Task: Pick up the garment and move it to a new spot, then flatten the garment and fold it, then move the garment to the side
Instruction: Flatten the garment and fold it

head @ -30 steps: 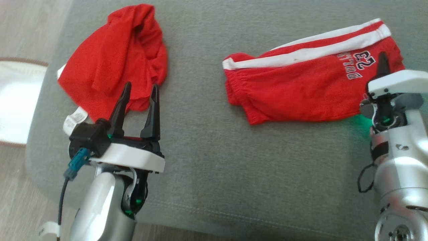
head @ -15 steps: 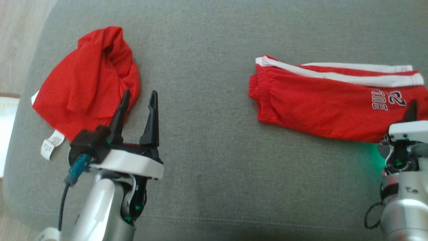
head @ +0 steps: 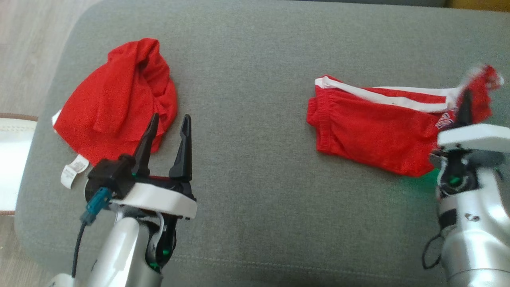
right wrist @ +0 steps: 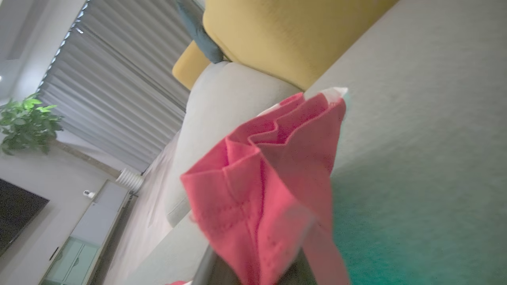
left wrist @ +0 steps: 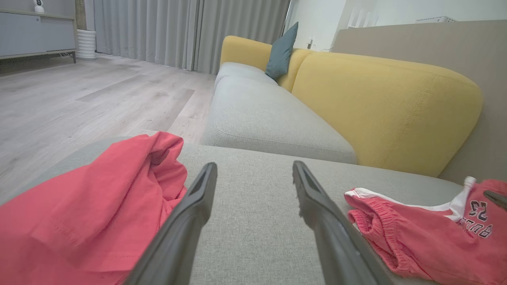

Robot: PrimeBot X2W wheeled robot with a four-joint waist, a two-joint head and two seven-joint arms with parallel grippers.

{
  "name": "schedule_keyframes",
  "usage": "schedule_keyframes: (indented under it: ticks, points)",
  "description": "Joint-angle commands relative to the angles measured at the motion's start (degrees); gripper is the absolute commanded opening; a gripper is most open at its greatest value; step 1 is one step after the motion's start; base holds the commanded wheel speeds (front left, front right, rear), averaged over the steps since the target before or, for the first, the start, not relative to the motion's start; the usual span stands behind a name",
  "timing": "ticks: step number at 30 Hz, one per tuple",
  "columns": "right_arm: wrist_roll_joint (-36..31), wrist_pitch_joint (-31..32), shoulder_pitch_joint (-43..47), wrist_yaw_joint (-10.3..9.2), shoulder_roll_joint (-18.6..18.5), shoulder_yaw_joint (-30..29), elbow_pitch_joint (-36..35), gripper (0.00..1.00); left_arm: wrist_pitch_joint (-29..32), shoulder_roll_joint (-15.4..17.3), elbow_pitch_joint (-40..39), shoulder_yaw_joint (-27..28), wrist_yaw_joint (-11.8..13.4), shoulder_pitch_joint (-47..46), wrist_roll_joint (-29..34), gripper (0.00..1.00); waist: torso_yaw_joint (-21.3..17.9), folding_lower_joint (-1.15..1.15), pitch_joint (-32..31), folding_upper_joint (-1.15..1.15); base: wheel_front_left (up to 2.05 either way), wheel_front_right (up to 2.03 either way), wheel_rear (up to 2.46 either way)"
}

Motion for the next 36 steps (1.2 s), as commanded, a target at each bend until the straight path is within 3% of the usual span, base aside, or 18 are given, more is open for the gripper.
schedule_keyframes:
  ticks: [1, 11, 20, 21, 22, 23, 31, 36]
  points:
    - [1.32, -0.71, -2.18, 0.43, 0.27, 3.34, -2.38, 0.0, -0.45, 0.48, -1.41, 1.7, 0.21, -0.18, 0.04, 1.0, 0.47, 0.0, -0.45, 0.0, 0.0, 0.0, 0.0]
    - [11.28, -2.45, 2.06, 0.43, 0.28, 27.0, -5.69, 0.0, -0.45, 0.48, -0.67, 0.74, 0.62, 1.34, -0.58, 1.0, 2.65, 0.0, -2.75, 0.0, 0.0, 0.0, 0.0]
    - [13.73, -4.38, 2.06, 0.43, 0.28, 38.46, 0.82, 0.0, -0.45, 0.48, -0.62, 0.24, 1.18, 2.4, -0.9, 1.0, 3.98, 0.0, -3.57, 0.0, 0.0, 0.0, 0.0]
    - [13.69, -4.71, 1.72, 0.43, 0.28, 39.47, 1.43, 0.12, -0.45, 0.48, -0.63, 0.27, 1.23, 2.51, -0.91, 1.0, 4.0, 0.0, -3.53, 0.0, 0.0, 0.0, 0.0]
    - [13.82, -5.03, 1.42, 0.43, 0.28, 40.48, 1.84, 0.52, -0.45, 0.48, -0.63, 0.29, 1.25, 2.61, -0.91, 1.0, 4.0, 0.0, -3.47, 0.0, 0.0, 0.0, 0.0]
    - [13.79, -5.3, 1.14, 0.43, 0.28, 41.57, 2.34, 1.0, -0.45, 0.48, -0.61, 0.29, 1.26, 2.69, -0.89, 1.0, 3.99, 0.0, -3.43, 0.0, 0.0, 0.0, 0.0]
    - [13.49, -5.81, -0.86, 0.43, 0.28, 50.61, 5.25, 1.0, -0.45, 0.48, -0.58, 0.03, 1.31, 2.66, -0.89, 1.0, 3.85, 0.0, -3.0, 0.0, 0.0, 0.0, 0.0]
    - [14.82, -4.34, -1.88, 0.43, 0.28, 52.83, 8.69, 1.0, -0.45, 0.48, -0.67, -0.34, 1.24, 2.22, -1.03, 1.0, 4.17, 0.0, -2.44, 0.0, 0.0, 0.0, 0.0]
